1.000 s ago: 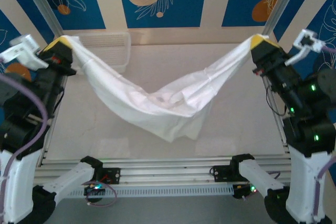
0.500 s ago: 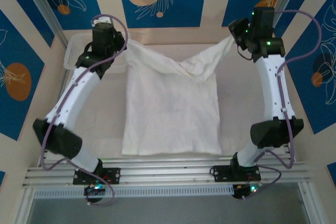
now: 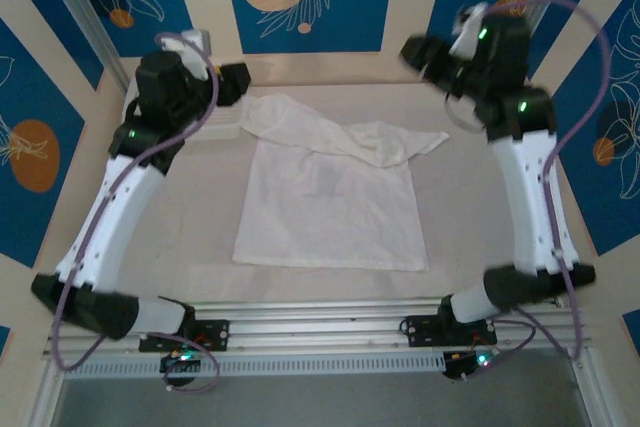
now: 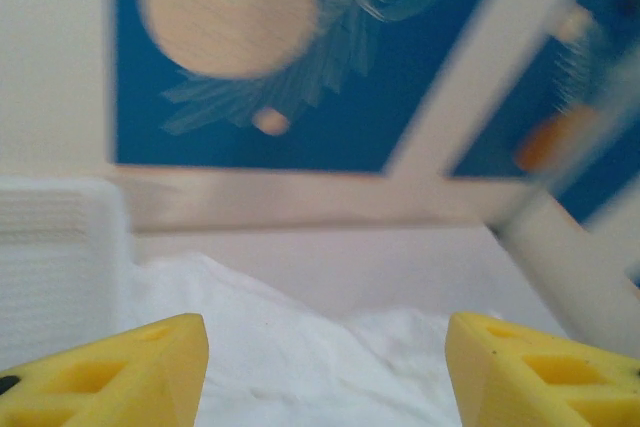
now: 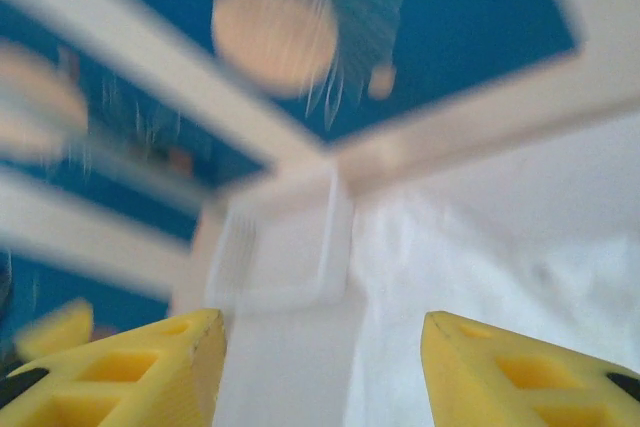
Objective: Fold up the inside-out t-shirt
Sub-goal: Turn the T-shirt inside out at the center of the table.
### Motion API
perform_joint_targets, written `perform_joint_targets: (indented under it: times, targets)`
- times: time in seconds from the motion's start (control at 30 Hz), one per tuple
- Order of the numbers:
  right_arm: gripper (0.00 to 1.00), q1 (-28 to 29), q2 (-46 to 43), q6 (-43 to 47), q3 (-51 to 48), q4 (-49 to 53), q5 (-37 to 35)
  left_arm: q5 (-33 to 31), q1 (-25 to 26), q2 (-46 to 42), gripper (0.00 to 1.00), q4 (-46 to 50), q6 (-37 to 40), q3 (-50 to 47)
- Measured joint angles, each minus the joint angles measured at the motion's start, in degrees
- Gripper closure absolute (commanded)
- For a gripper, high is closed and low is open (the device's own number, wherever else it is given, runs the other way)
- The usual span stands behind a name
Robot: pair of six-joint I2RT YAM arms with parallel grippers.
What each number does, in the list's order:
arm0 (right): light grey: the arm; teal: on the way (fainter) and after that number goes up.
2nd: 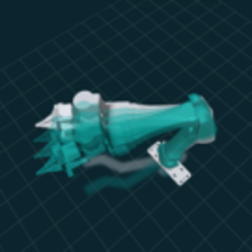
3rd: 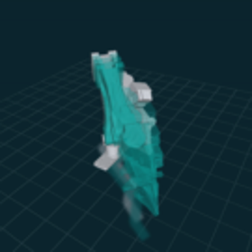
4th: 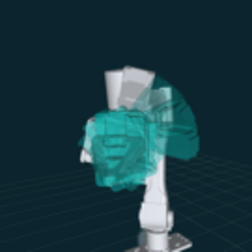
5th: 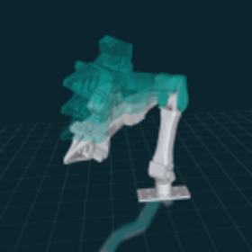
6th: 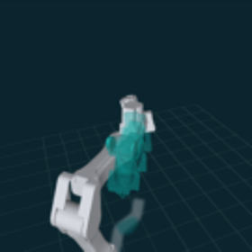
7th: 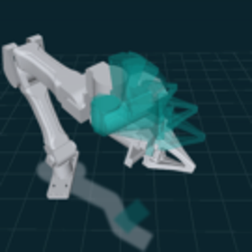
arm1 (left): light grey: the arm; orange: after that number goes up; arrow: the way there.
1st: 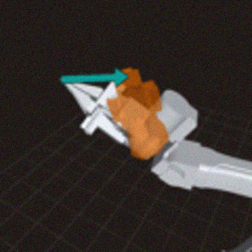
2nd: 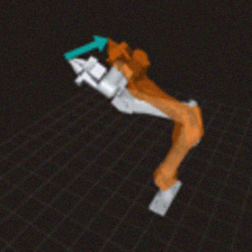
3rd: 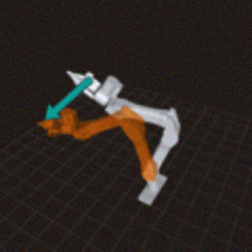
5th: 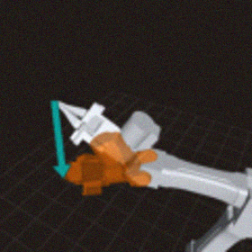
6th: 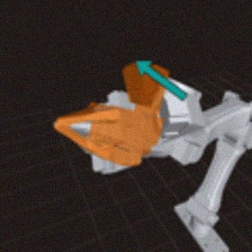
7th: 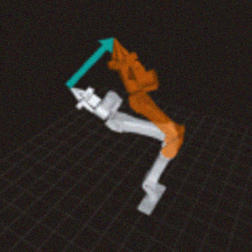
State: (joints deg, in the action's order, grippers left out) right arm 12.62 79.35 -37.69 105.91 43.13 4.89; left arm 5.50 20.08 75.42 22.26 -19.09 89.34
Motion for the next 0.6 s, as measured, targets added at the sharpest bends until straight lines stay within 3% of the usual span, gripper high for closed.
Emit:
perform_joint_targets:
  times: [0.1,0.23,0.37,0.47,0.6]
  targets:
    - [0.45,8.2,-13.2,0.8,-20.5,0.3,-1.5,3.9,7.5,-4.3,0.29,2.9,3.7,-6.9]
    - [0.45,14.5,-21.1,-5.1,-35.4,6.7,-7.4,6.7,15.3,-5.2,0.22,7.5,8.7,-17.5]
    - [0.45,18.7,-19.3,-15.8,-45.5,14.9,-11.5,8.2,19.6,-5.2,0.09,11.5,14.8,-26.2]
    - [0.43,18.5,-15.6,-23.2,-54.0,18.4,-11.8,8.4,23.7,-5.9,0.01,12.1,21.4,-29.7]
    - [0.36,14.6,-13.8,-30.1,-62.8,19.3,-11.6,8.4,28.9,-8.4,0.01,10.3,28.5,-32.9]
